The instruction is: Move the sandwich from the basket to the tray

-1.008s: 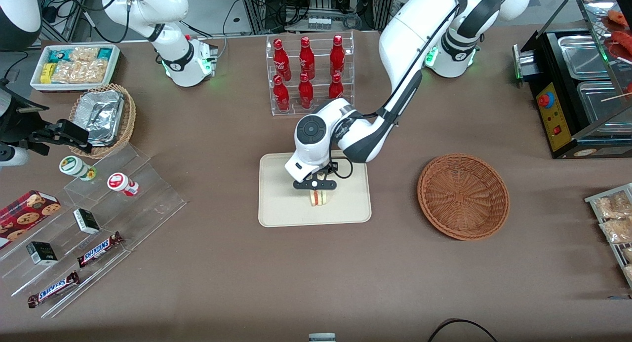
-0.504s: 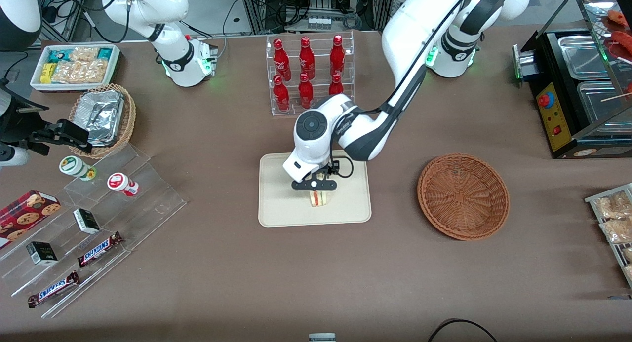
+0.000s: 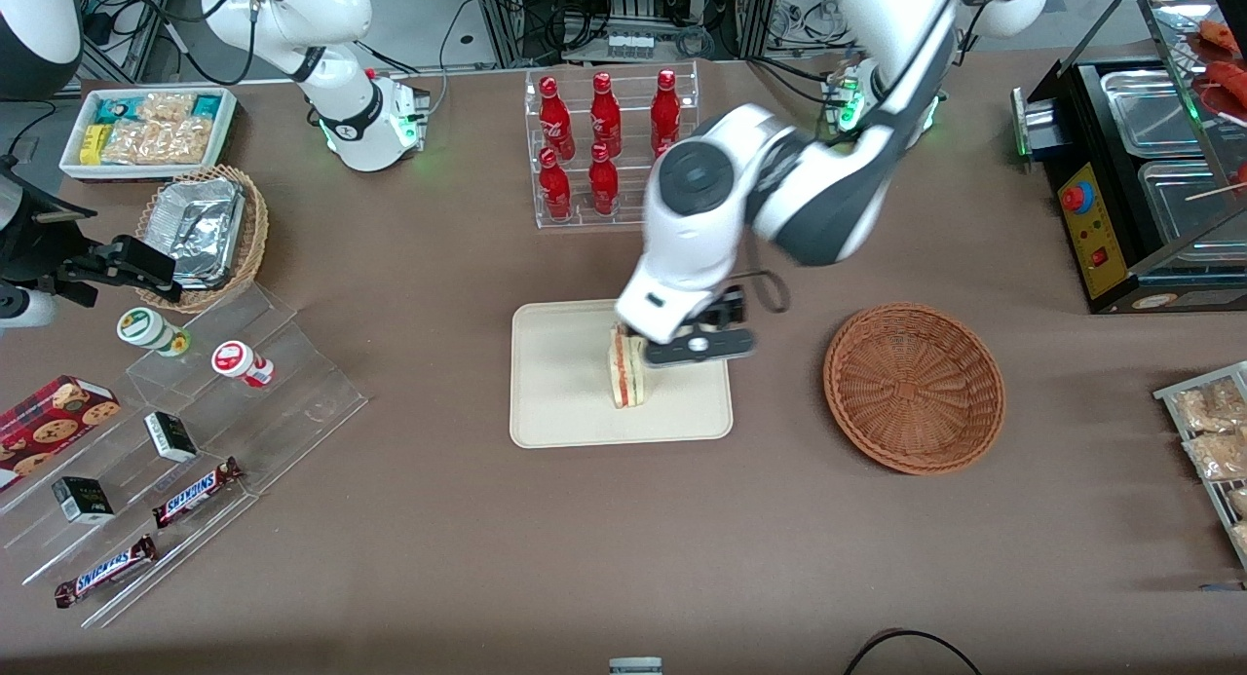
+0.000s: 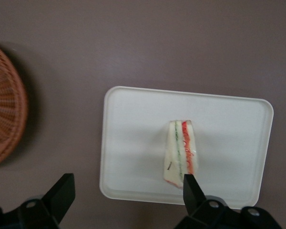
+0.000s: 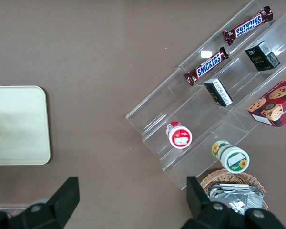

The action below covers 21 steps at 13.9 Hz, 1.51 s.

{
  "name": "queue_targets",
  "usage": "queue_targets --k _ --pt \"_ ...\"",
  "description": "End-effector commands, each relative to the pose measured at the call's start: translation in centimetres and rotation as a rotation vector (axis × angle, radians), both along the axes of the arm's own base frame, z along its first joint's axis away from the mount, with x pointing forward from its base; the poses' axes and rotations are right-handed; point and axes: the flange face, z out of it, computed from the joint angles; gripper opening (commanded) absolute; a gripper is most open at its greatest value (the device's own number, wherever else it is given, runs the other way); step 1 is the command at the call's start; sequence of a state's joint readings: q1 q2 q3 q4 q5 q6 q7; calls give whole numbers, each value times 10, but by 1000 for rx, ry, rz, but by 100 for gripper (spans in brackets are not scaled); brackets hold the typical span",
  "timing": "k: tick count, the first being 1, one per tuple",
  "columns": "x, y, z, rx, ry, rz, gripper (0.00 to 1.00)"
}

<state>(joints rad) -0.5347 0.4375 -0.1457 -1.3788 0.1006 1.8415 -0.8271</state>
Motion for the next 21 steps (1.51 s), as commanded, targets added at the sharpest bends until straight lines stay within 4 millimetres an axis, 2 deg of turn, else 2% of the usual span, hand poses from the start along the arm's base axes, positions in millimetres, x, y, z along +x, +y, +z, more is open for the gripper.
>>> queue_targets --k 1,7,10,13,17,19,21 --pt "-7 66 39 46 4 -30 100" --pt "13 187 88 69 43 -114 100" --pt "12 234 104 71 45 -146 100" --pt "9 268 113 38 49 -168 100" --pt "0 278 120 38 40 -157 100" --pt "0 298 128 35 29 -138 100" --pt "-2 329 135 9 42 -177 100"
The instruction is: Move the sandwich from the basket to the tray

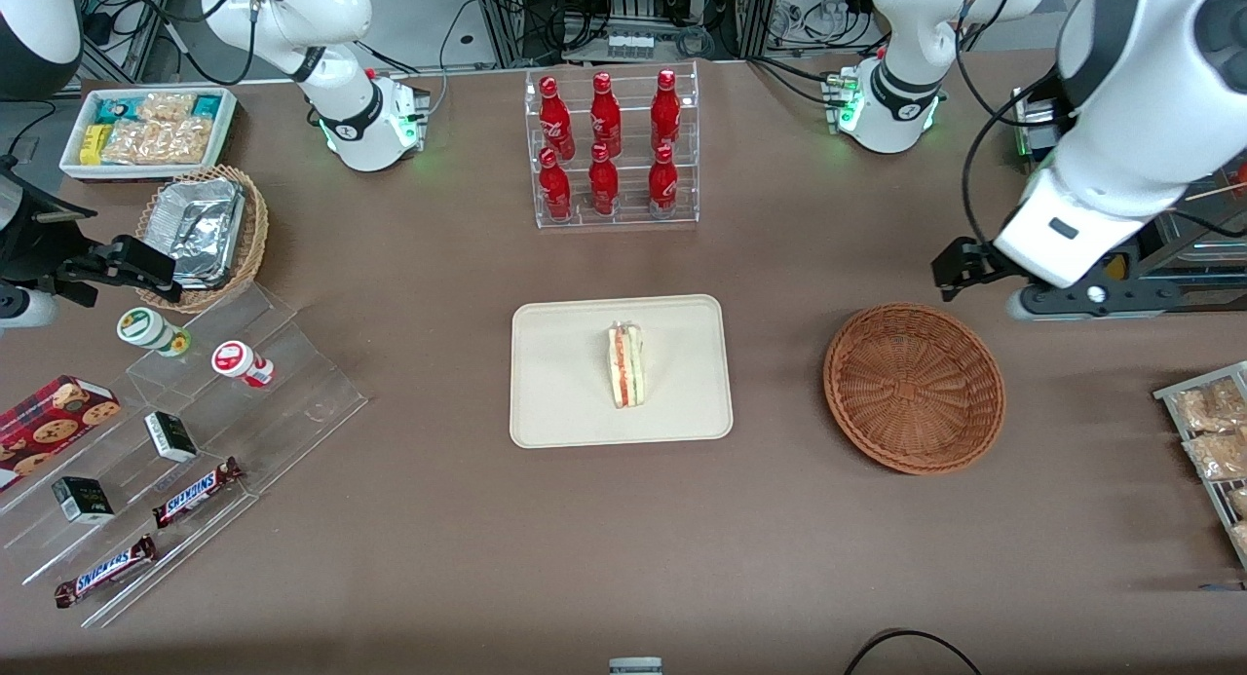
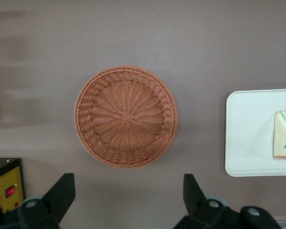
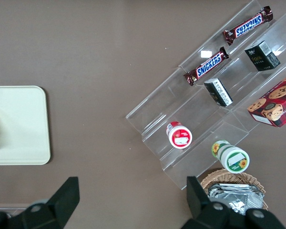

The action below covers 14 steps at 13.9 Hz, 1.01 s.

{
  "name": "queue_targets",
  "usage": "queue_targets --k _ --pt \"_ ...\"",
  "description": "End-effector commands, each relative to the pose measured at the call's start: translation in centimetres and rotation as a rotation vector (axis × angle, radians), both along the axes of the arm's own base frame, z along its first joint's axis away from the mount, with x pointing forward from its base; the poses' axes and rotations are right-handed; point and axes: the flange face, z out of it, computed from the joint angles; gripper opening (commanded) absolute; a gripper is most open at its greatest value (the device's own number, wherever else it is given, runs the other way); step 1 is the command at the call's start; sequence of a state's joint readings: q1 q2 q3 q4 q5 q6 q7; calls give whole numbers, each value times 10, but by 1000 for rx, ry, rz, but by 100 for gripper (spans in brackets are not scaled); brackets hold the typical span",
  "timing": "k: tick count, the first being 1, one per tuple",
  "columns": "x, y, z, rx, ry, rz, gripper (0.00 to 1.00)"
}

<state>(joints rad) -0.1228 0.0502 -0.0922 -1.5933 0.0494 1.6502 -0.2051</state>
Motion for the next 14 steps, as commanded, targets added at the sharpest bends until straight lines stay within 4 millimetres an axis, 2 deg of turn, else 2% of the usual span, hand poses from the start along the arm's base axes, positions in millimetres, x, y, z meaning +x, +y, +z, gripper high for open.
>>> queue_targets --k 1,3,5,6,14 --pt "-14 41 15 -32 10 -41 100" --pt "-18 58 21 -31 15 -39 100" --pt "-16 62 21 -30 14 -28 100" --pt "-14 76 20 -30 18 1 100" --pt "-17 86 29 -30 30 -11 100"
